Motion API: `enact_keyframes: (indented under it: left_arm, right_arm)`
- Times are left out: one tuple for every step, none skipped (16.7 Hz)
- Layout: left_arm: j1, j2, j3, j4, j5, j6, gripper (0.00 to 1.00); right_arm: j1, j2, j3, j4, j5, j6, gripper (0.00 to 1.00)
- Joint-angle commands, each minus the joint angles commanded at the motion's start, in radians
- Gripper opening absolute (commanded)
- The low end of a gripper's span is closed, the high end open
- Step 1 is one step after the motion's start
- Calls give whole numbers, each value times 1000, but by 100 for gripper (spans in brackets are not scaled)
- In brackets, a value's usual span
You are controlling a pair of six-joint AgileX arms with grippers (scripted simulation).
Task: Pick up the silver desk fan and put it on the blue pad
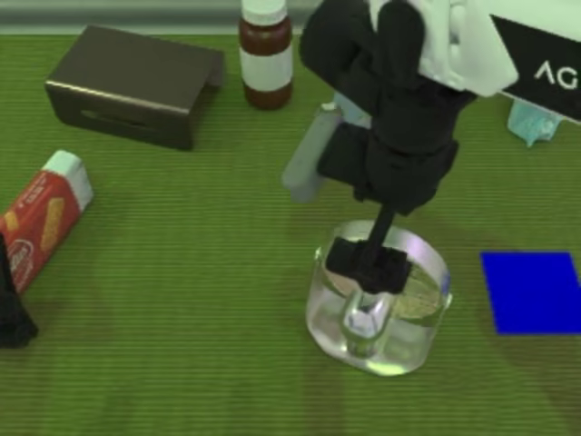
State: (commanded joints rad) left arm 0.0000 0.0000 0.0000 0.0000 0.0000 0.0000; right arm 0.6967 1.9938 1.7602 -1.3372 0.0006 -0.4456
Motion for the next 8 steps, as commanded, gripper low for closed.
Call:
enact_keyframes:
  left_arm:
    - [0,0,0,0,0,0,100]
    - [0,0,0,0,0,0,100]
    - [0,0,0,0,0,0,100]
    - [0,0,0,0,0,0,100]
    - [0,0,0,0,0,0,100]
    - [0,0,0,0,0,0,100]
    - [0,0,0,0,0,0,100]
    - [0,0,0,0,0,0,100]
  right_arm:
    - [1,-1,-25,24,0,0,100]
    - [1,-1,-40,39,0,1,100]
    - [1,-1,-44,43,0,1,100]
    - [1,-1,-44,43,0,1,100]
    - [1,-1,-44,43,0,1,100]
    - [1,-1,-44,43,0,1,100]
    - [1,-1,-44,43,0,1,92]
    - [1,-1,-44,43,0,1,85]
